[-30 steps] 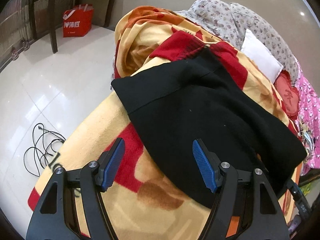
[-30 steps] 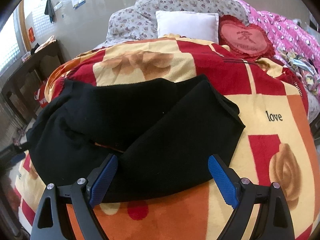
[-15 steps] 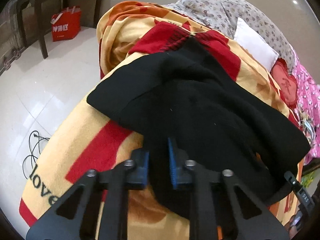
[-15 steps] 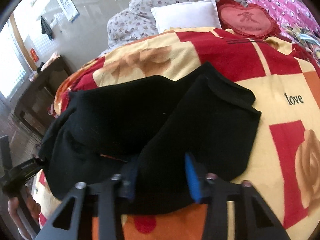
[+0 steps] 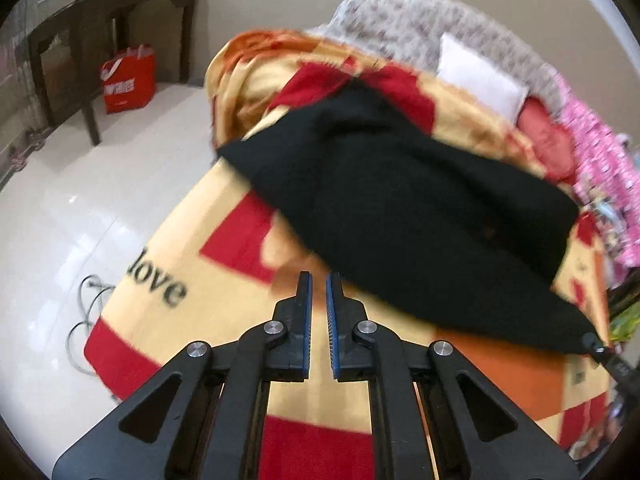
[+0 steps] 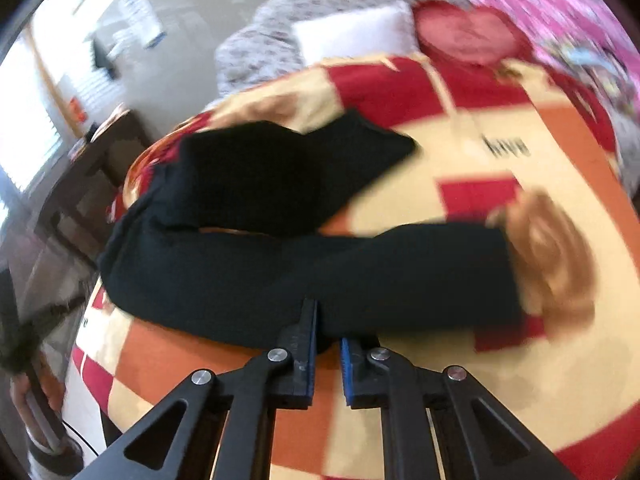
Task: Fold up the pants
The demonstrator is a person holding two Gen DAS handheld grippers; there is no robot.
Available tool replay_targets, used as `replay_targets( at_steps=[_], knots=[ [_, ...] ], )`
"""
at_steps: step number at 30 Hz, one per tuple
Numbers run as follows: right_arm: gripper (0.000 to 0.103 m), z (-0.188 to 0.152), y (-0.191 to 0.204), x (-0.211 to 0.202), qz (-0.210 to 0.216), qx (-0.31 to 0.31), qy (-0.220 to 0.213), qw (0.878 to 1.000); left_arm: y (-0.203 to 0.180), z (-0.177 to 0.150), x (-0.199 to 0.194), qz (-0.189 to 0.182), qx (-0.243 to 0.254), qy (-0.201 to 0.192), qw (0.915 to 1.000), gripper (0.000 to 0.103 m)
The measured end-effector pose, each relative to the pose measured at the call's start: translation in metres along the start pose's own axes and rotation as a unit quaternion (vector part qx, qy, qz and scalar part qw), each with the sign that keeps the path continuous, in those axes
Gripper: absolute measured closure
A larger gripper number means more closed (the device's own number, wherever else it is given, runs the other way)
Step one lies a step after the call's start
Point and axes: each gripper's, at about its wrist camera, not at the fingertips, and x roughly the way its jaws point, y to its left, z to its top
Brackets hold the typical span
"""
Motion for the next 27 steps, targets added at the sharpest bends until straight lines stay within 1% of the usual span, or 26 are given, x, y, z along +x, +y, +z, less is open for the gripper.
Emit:
replay_targets(
  at_steps=[1, 2, 3, 5, 7, 8, 9, 10, 11, 12, 14, 15, 16, 17, 18, 21, 22, 23, 24, 25, 26, 27],
  knots=[
    [0.092, -0.001, -0.010, 0.000, 0.017, 0.025, 0.009, 1.000, 0.002, -0.001, 0.003, -0.004, -0.001, 0.009, 1.0000, 0.097],
    [0.085, -0.003, -0.018, 0.001, 0.025, 0.050, 0.019, 0.998, 0.005, -0.001, 0.004, -0.009, -0.004, 0.015, 0.9998, 0.097],
    [0.074, -0.003, -0.023, 0.002, 0.019, 0.059, 0.025, 0.998, 0.006, 0.000, 0.003, -0.007, -0.006, 0.013, 0.9999, 0.097],
    [0.066, -0.005, -0.032, 0.001, 0.004, 0.075, 0.025, 0.997, 0.010, 0.004, -0.002, 0.007, -0.009, -0.001, 0.9999, 0.097],
    [0.066, -0.007, -0.040, -0.001, 0.013, 0.094, 0.018, 0.995, 0.016, 0.009, -0.002, 0.013, -0.017, -0.001, 0.9998, 0.094],
    [0.065, -0.008, -0.044, -0.003, 0.019, 0.104, 0.014, 0.994, 0.018, 0.010, -0.002, 0.014, -0.023, 0.001, 0.9996, 0.087],
    [0.065, -0.010, -0.049, -0.004, 0.031, 0.119, 0.007, 0.992, 0.020, 0.013, 0.000, 0.014, -0.028, 0.003, 0.9995, 0.077],
    [0.065, -0.011, -0.052, -0.004, 0.036, 0.125, 0.004, 0.992, 0.022, 0.013, 0.001, 0.013, -0.033, 0.004, 0.9994, 0.071],
    [0.065, -0.011, -0.054, -0.004, 0.041, 0.131, -0.001, 0.991, 0.025, 0.015, 0.004, 0.010, -0.041, 0.004, 0.9991, 0.061],
    [0.065, -0.009, -0.055, -0.004, 0.044, 0.137, -0.008, 0.990, 0.026, 0.017, 0.007, 0.005, -0.052, 0.003, 0.9986, 0.058],
    [0.065, -0.006, -0.056, -0.001, 0.047, 0.142, -0.019, 0.989, 0.030, 0.023, 0.014, -0.009, -0.076, 0.000, 0.9971, 0.058],
    [0.065, -0.004, -0.057, 0.001, 0.049, 0.145, -0.025, 0.988, 0.031, 0.026, 0.018, -0.013, -0.084, -0.001, 0.9963, 0.055],
    [0.065, -0.003, -0.057, 0.002, 0.050, 0.145, -0.028, 0.988, 0.031, 0.030, 0.022, -0.015, -0.093, -0.002, 0.9956, 0.052],
    [0.065, -0.001, -0.054, 0.005, 0.049, 0.142, -0.031, 0.988, 0.032, 0.034, 0.028, -0.013, -0.102, -0.001, 0.9947, 0.047],
    [0.065, 0.001, -0.053, 0.006, 0.047, 0.139, -0.031, 0.989, 0.033, 0.039, 0.036, -0.008, -0.112, 0.002, 0.9936, 0.046],
    [0.065, 0.009, -0.049, 0.015, 0.047, 0.115, -0.037, 0.992, 0.032, 0.049, 0.054, -0.014, -0.127, 0.013, 0.9917, 0.046],
    [0.066, 0.012, -0.048, 0.018, 0.047, 0.107, -0.043, 0.992, 0.029, 0.054, 0.056, -0.007, -0.127, 0.001, 0.9919, 0.046],
    [0.071, 0.013, -0.049, 0.021, 0.046, 0.106, -0.045, 0.992, 0.027, 0.056, 0.058, -0.007, -0.126, 0.001, 0.9920, 0.046],
    [0.081, 0.015, -0.049, 0.025, 0.046, 0.106, -0.047, 0.992, 0.024, 0.060, 0.062, -0.018, -0.124, 0.006, 0.9921, 0.047],
    [0.087, 0.017, -0.049, 0.028, 0.045, 0.105, -0.049, 0.992, 0.022, 0.062, 0.065, -0.026, -0.122, 0.008, 0.9922, 0.053],
    [0.092, 0.019, -0.050, 0.030, 0.046, 0.105, -0.053, 0.992, 0.018, 0.063, 0.067, -0.030, -0.121, 0.009, 0.9922, 0.082],
    [0.094, 0.022, -0.052, 0.031, 0.049, 0.104, -0.056, 0.992, 0.015, 0.064, 0.070, -0.033, -0.117, 0.016, 0.9925, 0.093]
  ],
)
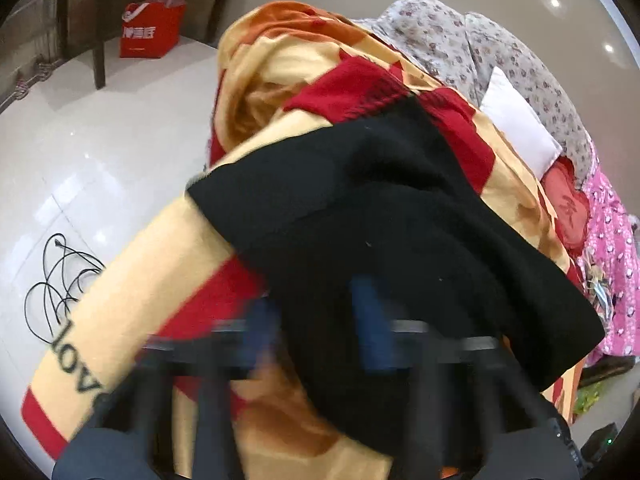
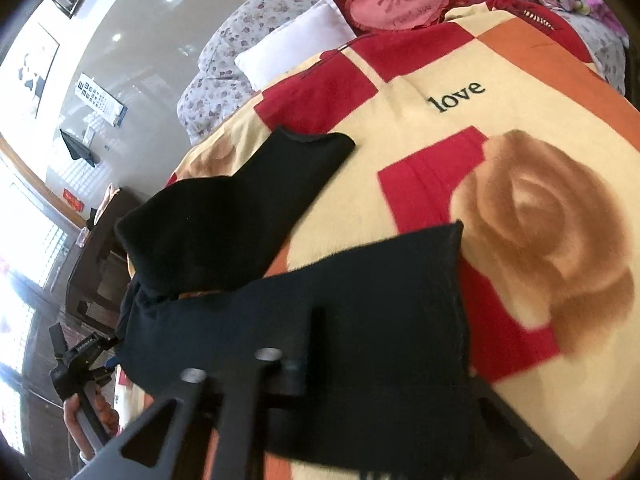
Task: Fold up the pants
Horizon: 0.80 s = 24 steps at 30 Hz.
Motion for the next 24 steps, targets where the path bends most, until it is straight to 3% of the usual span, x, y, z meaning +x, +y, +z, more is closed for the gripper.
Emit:
replay_targets(
  at_steps=[4, 8, 11, 14, 15, 16, 18, 20, 22, 24],
  knots=[
    [0.097, 0.010, 0.003, -0.008, 0.003, -0.022, -0.012, 1.000, -0.014, -0.012, -0.018, -0.014, 0.024, -0.009, 0.9996, 0.094],
    [0.098, 0.025, 0.003, -0.036, -0.007, -0.041, -0.049, 0.998, -0.018, -0.034, -0.063, -0.049, 0.049, -0.021, 0.9974, 0.094],
    [0.098, 0.032, -0.010, -0.039, -0.025, -0.034, -0.046, 0.998, -0.020, -0.051, -0.064, -0.024, 0.076, -0.010, 0.9968, 0.094],
    [0.096, 0.031, -0.030, -0.016, -0.051, -0.002, 0.010, 0.999, -0.013, -0.060, -0.034, 0.024, 0.086, 0.031, 0.9956, 0.091],
    [0.096, 0.030, -0.034, -0.008, -0.063, -0.002, 0.037, 0.997, -0.010, -0.061, -0.031, 0.021, 0.081, 0.036, 0.9959, 0.087],
    [0.094, 0.031, -0.034, -0.012, -0.058, -0.007, 0.029, 0.998, -0.008, -0.060, -0.034, 0.018, 0.080, 0.029, 0.9962, 0.085],
    [0.085, 0.034, -0.034, -0.023, -0.102, -0.019, 0.021, 0.994, -0.007, -0.056, -0.043, 0.027, 0.087, 0.026, 0.9955, 0.080],
    [0.084, 0.041, -0.030, -0.036, -0.116, -0.037, 0.010, 0.992, -0.006, -0.052, -0.053, 0.026, 0.095, 0.027, 0.9948, 0.080],
    [0.081, 0.051, -0.020, -0.051, -0.108, -0.057, -0.004, 0.992, -0.006, -0.048, -0.063, 0.038, 0.106, 0.019, 0.9934, 0.080],
    [0.072, 0.062, -0.001, -0.061, -0.084, -0.087, -0.019, 0.992, -0.009, -0.042, -0.074, 0.058, 0.121, 0.000, 0.9909, 0.080]
  ],
)
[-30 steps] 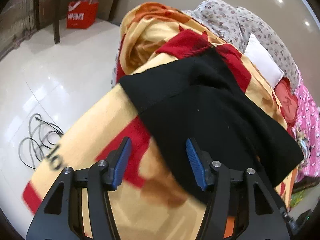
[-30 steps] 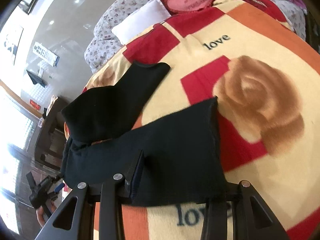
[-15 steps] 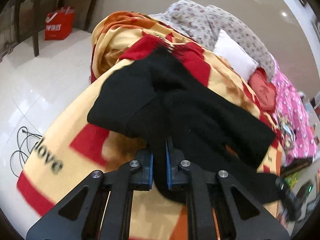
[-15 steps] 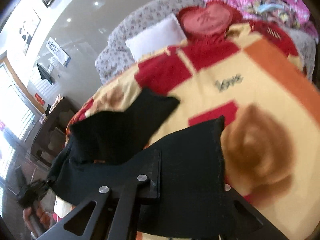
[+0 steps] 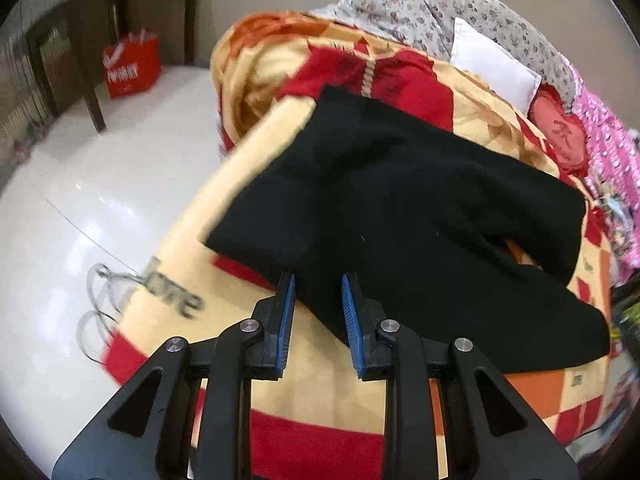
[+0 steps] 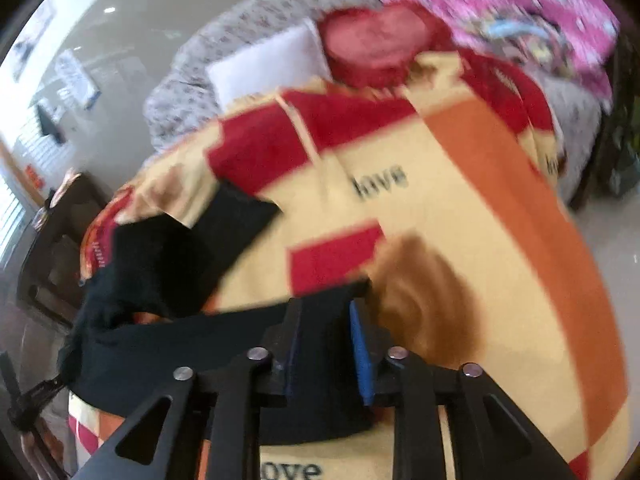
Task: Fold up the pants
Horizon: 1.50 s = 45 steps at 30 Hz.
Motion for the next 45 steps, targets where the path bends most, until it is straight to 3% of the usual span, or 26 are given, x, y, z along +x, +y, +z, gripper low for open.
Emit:
replay_targets(
  at_steps=[4, 7, 8, 13, 14, 17, 19, 21, 22, 24, 28, 31, 34, 37, 40, 42, 44, 45],
  knots=[
    [0.059, 0.031, 0.053, 0.001, 0.097, -0.066, -0.015, 0.993, -0.002, 0.011, -0.019, 0.010, 0.009, -0.036, 0.9992, 0.078],
    [0.056, 0.050, 0.101, 0.024, 0.162, -0.135, -0.002, 0.977, -0.014, 0.024, -0.014, -0.010, 0.019, -0.039, 0.9990, 0.063],
    [0.056, 0.051, 0.114, 0.029, 0.166, -0.155, 0.003, 0.974, -0.019, 0.027, -0.010, -0.022, 0.024, -0.037, 0.9988, 0.057],
    [0.056, 0.072, 0.184, 0.094, 0.196, -0.255, 0.071, 0.944, -0.053, 0.042, 0.028, -0.056, 0.054, -0.011, 0.9969, 0.056],
    [0.056, 0.073, 0.198, 0.110, 0.194, -0.280, 0.091, 0.936, -0.060, 0.047, 0.042, -0.050, 0.057, 0.000, 0.9971, 0.056],
    [0.056, 0.068, 0.215, 0.142, 0.154, -0.327, 0.113, 0.926, -0.065, 0.058, 0.080, -0.038, 0.054, 0.032, 0.9973, 0.056],
    [0.056, 0.062, 0.223, 0.162, 0.158, -0.341, 0.136, 0.917, -0.063, 0.063, 0.099, -0.023, 0.050, 0.051, 0.9972, 0.056],
    [0.056, 0.056, 0.222, 0.169, 0.165, -0.349, 0.147, 0.910, -0.065, 0.068, 0.101, -0.017, 0.055, 0.033, 0.9978, 0.056],
    [0.060, 0.054, 0.222, 0.169, 0.166, -0.353, 0.144, 0.909, -0.065, 0.070, 0.103, -0.016, 0.054, 0.039, 0.9976, 0.056],
    [0.084, 0.046, 0.227, 0.156, 0.169, -0.370, 0.117, 0.906, -0.062, 0.072, 0.101, -0.022, 0.044, 0.044, 0.9978, 0.056],
    [0.091, 0.025, 0.232, 0.106, 0.194, -0.391, 0.066, 0.897, -0.050, 0.072, 0.087, -0.024, 0.026, 0.036, 0.9987, 0.056],
    [0.095, -0.006, 0.238, 0.062, 0.214, -0.425, 0.043, 0.879, -0.031, 0.070, 0.059, -0.026, 0.005, 0.007, 0.9996, 0.056],
    [0.095, -0.047, 0.231, 0.031, 0.248, -0.435, 0.059, 0.863, -0.003, 0.062, 0.027, -0.024, -0.029, -0.029, 0.9989, 0.056],
    [0.096, -0.076, 0.221, 0.033, 0.204, -0.452, 0.067, 0.866, 0.019, 0.056, 0.011, -0.013, -0.055, -0.041, 0.9976, 0.056],
    [0.095, -0.058, 0.214, 0.043, 0.205, -0.404, 0.074, 0.888, 0.022, 0.053, 0.011, -0.008, -0.050, -0.030, 0.9983, 0.056],
    [0.079, -0.036, 0.219, 0.058, 0.190, -0.381, 0.084, 0.901, 0.017, 0.050, 0.014, -0.020, -0.044, -0.020, 0.9986, 0.056],
    [0.060, -0.016, 0.231, 0.067, 0.182, -0.386, 0.067, 0.902, 0.008, 0.048, 0.019, -0.035, -0.032, -0.009, 0.9988, 0.056],
    [0.056, -0.006, 0.237, 0.073, 0.181, -0.390, 0.062, 0.901, 0.004, 0.048, 0.021, -0.036, -0.027, -0.006, 0.9990, 0.056]
  ],
)
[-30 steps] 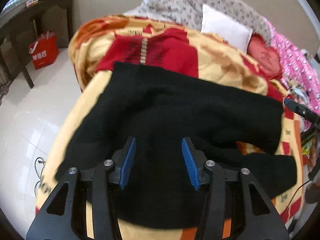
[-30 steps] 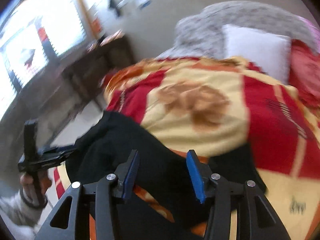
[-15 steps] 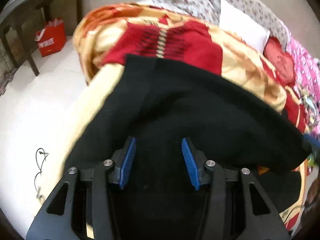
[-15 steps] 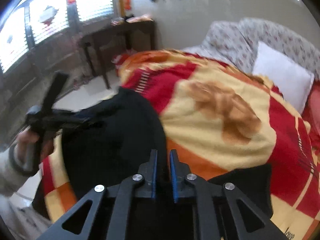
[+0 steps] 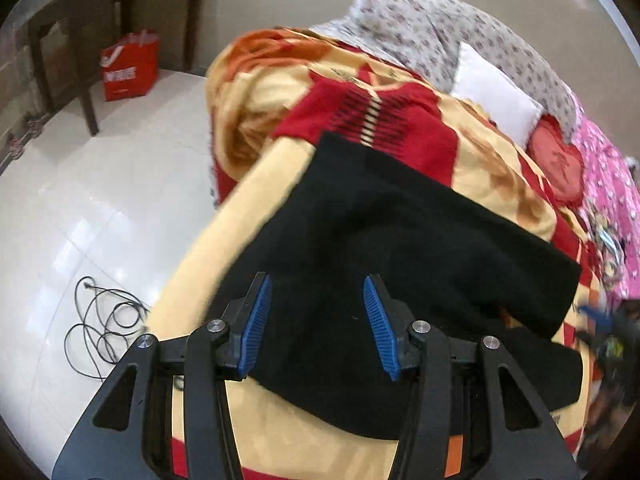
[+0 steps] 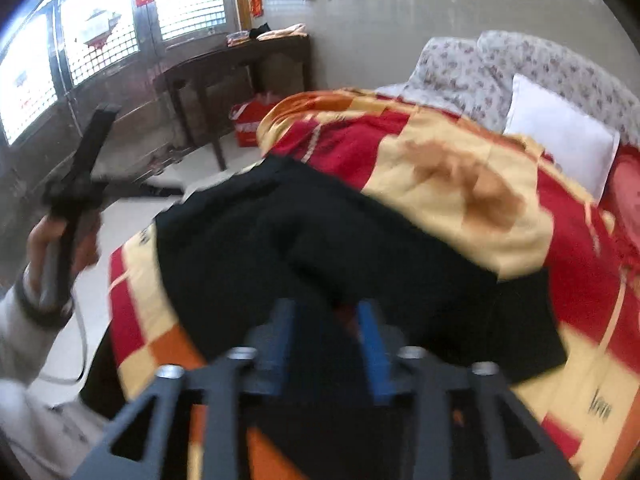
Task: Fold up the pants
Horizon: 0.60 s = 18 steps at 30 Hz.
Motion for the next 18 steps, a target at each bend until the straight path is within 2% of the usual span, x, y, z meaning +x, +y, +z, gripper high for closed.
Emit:
replay_targets(
  at_steps=[3, 4, 6, 9, 13, 14, 15, 16, 17, 18],
  knots=[
    [0.055, 0.034, -0.020, 0.010, -0.014, -0.004, -0.002, 1.000, -0.012, 0.000, 0.010, -0.010, 0.014, 0.011, 0.9998, 0.056],
    [0.053, 0.044, -0.027, 0.017, -0.007, -0.009, 0.005, 1.000, -0.014, 0.000, 0.013, -0.014, 0.018, 0.014, 0.9996, 0.056],
    [0.045, 0.062, -0.043, 0.038, 0.010, -0.010, 0.041, 0.999, -0.024, 0.004, 0.025, -0.017, 0.034, 0.022, 0.9990, 0.056],
    [0.045, 0.076, -0.062, 0.078, 0.047, -0.001, 0.100, 0.994, -0.035, 0.011, 0.043, -0.023, 0.049, 0.034, 0.9980, 0.056],
    [0.045, 0.075, -0.080, 0.126, 0.064, 0.008, 0.168, 0.984, -0.042, 0.022, 0.068, -0.015, 0.062, 0.050, 0.9967, 0.056],
    [0.052, 0.071, -0.081, 0.131, 0.077, 0.014, 0.172, 0.982, -0.040, 0.025, 0.077, -0.006, 0.061, 0.058, 0.9964, 0.056],
    [0.075, 0.067, -0.079, 0.133, 0.107, 0.017, 0.168, 0.980, -0.038, 0.026, 0.081, -0.003, 0.056, 0.063, 0.9964, 0.056],
    [0.086, 0.066, -0.075, 0.132, 0.113, 0.012, 0.162, 0.980, -0.035, 0.027, 0.084, -0.008, 0.052, 0.062, 0.9967, 0.056],
    [0.094, 0.064, -0.064, 0.126, 0.106, -0.007, 0.146, 0.983, -0.033, 0.028, 0.083, -0.013, 0.049, 0.059, 0.9970, 0.056],
    [0.095, 0.062, -0.056, 0.120, 0.102, -0.019, 0.137, 0.985, -0.031, 0.030, 0.080, -0.015, 0.046, 0.061, 0.9970, 0.056]
  ],
)
